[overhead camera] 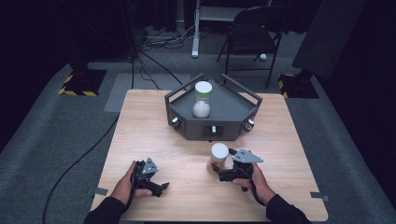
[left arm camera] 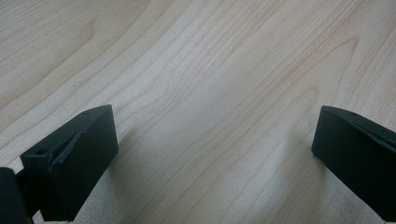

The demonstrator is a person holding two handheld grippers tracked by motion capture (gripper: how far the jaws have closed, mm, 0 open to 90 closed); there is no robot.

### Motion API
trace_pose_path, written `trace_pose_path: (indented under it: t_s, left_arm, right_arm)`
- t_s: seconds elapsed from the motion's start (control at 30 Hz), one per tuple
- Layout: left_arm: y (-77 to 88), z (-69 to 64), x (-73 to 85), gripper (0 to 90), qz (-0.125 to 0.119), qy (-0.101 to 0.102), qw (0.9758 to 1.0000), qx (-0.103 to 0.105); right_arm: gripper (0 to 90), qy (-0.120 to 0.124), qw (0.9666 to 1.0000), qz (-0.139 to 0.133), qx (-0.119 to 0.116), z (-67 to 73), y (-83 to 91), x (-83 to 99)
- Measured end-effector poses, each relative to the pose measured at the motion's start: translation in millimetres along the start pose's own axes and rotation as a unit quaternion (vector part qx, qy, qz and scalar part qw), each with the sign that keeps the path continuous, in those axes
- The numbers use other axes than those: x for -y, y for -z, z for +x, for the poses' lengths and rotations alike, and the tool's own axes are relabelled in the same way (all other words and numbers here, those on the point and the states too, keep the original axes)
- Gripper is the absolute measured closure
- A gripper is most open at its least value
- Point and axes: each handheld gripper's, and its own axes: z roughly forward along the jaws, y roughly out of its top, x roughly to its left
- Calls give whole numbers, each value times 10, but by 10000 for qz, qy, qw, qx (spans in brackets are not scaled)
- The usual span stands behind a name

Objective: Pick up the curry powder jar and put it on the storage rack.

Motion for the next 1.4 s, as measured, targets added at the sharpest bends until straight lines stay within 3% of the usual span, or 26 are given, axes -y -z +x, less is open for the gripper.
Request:
trace_pose_path:
  t_s: [0.27,0.47,0.6,1.03,1.4]
  left_arm:
    - [-1,3,0,3,0,-9,10000,6]
    - [-1,4,1,3,-4,-13,10000,8]
    - [0,2,0,3,1,-10,10000,4]
    - [0,0,1,3,-1,-6,10000,0]
    - [0,1,0,3,-1,-8,10000,0]
  right_arm:
    - [66,-60,9999,-121,-12,40,-79,-21]
    - [222,-105,9996,-253,12,62,-114,5]
    - [335,14,9993,-379,16,108,-105,20]
    - [343,317,9980,-519,178,171,-48,1]
    - [343,278,9975,-582,300,116,77,-62]
